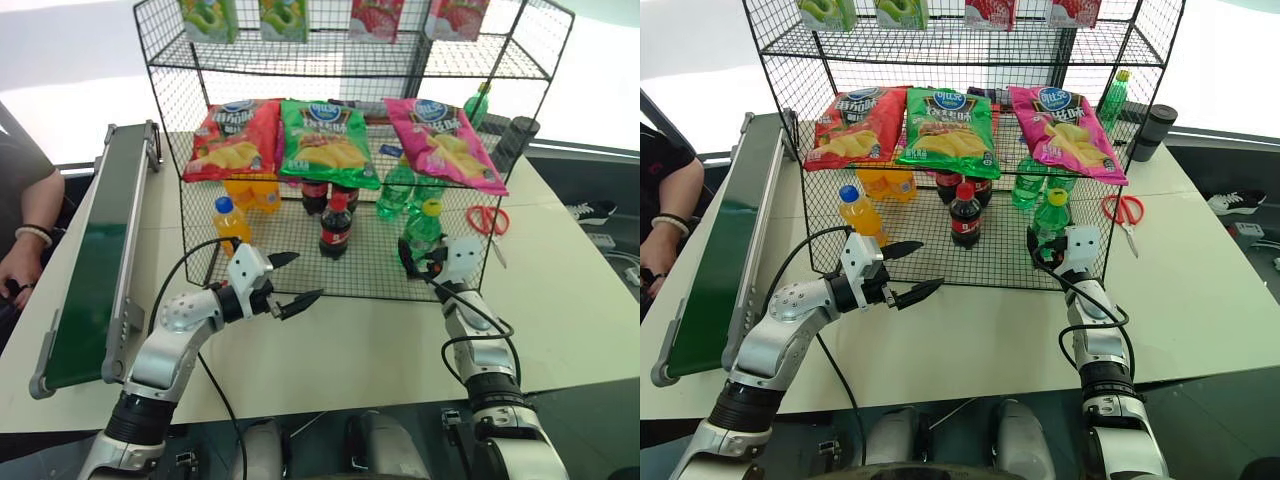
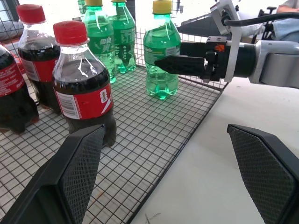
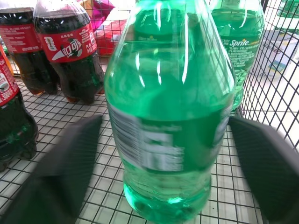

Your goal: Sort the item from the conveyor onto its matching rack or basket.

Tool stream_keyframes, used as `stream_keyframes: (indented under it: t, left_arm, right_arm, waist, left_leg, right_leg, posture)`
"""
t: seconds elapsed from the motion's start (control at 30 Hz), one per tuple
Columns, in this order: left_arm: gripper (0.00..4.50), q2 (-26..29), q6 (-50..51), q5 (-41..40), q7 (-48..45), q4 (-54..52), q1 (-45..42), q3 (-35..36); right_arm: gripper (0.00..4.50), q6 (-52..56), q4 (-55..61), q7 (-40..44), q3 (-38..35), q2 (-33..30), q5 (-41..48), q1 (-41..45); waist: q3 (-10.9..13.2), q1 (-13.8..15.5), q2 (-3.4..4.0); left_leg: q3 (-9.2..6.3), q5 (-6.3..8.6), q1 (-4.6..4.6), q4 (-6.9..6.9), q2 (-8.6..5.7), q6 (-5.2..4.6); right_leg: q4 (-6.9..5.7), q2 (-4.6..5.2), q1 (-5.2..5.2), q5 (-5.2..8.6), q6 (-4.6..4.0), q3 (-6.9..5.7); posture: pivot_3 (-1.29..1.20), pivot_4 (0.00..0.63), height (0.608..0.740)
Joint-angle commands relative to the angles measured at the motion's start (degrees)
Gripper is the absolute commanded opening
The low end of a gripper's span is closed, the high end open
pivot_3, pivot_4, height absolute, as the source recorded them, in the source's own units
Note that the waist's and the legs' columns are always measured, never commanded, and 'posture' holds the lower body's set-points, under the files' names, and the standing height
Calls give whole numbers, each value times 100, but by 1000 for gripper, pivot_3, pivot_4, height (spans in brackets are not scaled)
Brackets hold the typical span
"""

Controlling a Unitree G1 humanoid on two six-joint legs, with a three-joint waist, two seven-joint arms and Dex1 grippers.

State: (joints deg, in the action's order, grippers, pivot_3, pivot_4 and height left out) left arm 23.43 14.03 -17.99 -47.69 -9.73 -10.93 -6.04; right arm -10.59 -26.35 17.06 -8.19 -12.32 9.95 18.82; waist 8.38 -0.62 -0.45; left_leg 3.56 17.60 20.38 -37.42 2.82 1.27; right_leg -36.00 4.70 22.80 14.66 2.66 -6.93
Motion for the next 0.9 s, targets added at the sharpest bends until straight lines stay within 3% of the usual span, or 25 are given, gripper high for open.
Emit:
stream_keyframes:
  t: [0.03, 0.5, 0.7, 0.9]
  left_arm:
    - [4500, -20, -146, -11, -16, -115, -74, -24]
    - [4500, 42, 13, 101, 197, 16, -154, 87]
    - [4500, 539, -85, 92, 11, 349, -72, 439]
    - [4500, 902, -313, 147, -326, 770, 99, 491]
  right_arm:
    - [4416, -50, 659, 113, 123, -139, -140, -176]
    - [4416, 1276, 3340, 612, -121, -1040, 44, -2007]
    - [4416, 2228, 5361, 1328, -1056, -1888, 1090, -3481]
    - [4416, 2743, 6085, 1682, -1796, -2161, 1656, -4438]
  waist:
    - [0, -3, 0]
    - [0, 93, 0]
    - [-1, 130, -4]
    - [-3, 140, -7]
  left_leg:
    - [0, 0, 0, 2, 0, 0]
    - [1, 1, 3, 10, -3, 0]
    - [-1, 3, 5, 25, -6, -3]
    - [-3, 4, 2, 29, 1, -3]
  right_leg:
    - [1, 0, 1, 0, 0, 0]
    - [12, 4, 1, 1, 2, 1]
    - [37, 3, -1, 4, 7, 0]
    - [47, -7, -2, 5, 4, 0]
  posture:
    - [0, 150, 734]
    - [0, 150, 734]
    - [0, 150, 734]
    - [0, 150, 734]
